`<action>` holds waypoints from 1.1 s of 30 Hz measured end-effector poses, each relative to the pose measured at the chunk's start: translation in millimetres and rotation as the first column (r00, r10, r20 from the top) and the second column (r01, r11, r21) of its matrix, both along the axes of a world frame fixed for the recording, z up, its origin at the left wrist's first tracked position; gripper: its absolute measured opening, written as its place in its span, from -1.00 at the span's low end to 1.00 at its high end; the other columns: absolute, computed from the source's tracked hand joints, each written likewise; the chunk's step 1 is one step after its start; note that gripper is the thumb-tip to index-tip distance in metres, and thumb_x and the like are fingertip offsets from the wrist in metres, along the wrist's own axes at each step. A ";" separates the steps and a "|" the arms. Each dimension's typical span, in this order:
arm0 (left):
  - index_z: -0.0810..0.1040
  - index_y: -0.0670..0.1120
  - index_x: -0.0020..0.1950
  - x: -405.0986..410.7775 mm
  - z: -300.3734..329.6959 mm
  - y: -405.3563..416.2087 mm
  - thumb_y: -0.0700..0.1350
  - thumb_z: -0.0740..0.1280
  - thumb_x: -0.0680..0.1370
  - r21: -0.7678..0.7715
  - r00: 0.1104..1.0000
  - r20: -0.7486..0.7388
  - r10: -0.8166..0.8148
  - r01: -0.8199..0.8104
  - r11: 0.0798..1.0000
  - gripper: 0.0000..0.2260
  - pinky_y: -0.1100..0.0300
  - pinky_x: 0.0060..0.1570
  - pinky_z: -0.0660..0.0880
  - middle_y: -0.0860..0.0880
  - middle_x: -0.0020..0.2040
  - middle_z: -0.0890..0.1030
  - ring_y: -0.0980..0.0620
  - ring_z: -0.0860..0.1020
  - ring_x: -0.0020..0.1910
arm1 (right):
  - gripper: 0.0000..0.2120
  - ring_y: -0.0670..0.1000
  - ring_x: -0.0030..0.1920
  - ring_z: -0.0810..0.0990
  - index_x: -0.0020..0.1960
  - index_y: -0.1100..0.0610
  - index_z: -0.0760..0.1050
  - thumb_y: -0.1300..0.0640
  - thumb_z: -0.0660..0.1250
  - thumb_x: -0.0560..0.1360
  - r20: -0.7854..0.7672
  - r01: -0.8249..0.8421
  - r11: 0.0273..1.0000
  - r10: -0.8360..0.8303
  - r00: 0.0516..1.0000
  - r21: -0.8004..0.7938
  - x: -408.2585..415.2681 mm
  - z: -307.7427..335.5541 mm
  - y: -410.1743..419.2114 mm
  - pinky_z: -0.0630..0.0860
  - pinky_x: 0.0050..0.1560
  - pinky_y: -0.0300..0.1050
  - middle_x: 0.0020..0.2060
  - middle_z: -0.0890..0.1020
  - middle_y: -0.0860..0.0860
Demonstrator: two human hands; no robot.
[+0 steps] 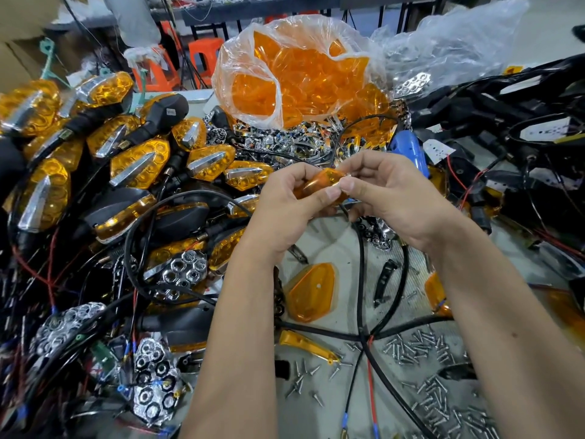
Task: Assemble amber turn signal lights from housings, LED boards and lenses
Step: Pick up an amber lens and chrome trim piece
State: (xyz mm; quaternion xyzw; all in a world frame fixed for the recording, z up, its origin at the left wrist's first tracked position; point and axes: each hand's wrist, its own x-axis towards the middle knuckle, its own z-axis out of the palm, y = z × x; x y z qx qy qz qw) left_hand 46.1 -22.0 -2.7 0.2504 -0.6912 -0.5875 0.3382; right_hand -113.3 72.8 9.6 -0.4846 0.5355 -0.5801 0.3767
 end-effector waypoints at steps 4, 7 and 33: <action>0.63 -0.24 0.06 1.0 0.2 -2.3 -0.22 0.50 0.55 -0.064 0.999 0.026 0.019 -0.018 0.998 -0.86 0.01 -0.04 0.61 -0.27 -0.08 0.64 -0.04 0.60 -0.12 | -0.95 0.07 -0.14 0.59 0.03 0.20 0.59 0.30 0.40 0.58 -0.007 0.025 0.999 -0.025 1.000 -0.022 -0.7 -0.1 -0.3 0.59 -0.32 -0.13 -0.09 0.57 0.21; 0.68 -0.19 0.07 4.8 2.1 -3.3 -0.17 0.55 0.51 -0.121 0.998 0.056 0.024 -0.017 0.992 -0.82 0.00 0.07 0.61 -0.21 -0.03 0.71 0.01 0.64 -0.08 | -0.89 0.02 -0.18 0.60 0.01 0.16 0.60 0.24 0.48 0.50 -0.033 0.015 1.000 -0.016 0.999 -0.020 -5.2 1.2 2.4 0.60 -0.30 -0.15 -0.09 0.57 0.21; 0.65 -0.11 -0.01 4.3 5.6 -3.8 -0.11 0.54 0.54 -0.004 0.898 0.435 0.070 -0.075 0.997 -0.87 0.01 -0.25 0.70 -0.15 -0.23 0.72 -0.09 0.73 -0.32 | -0.86 -0.29 -0.36 0.59 -0.17 -0.04 0.74 0.20 0.55 0.48 -0.704 -0.043 0.929 0.309 0.639 0.368 5.2 22.5 2.7 0.44 -0.33 -0.44 -0.40 0.65 -0.29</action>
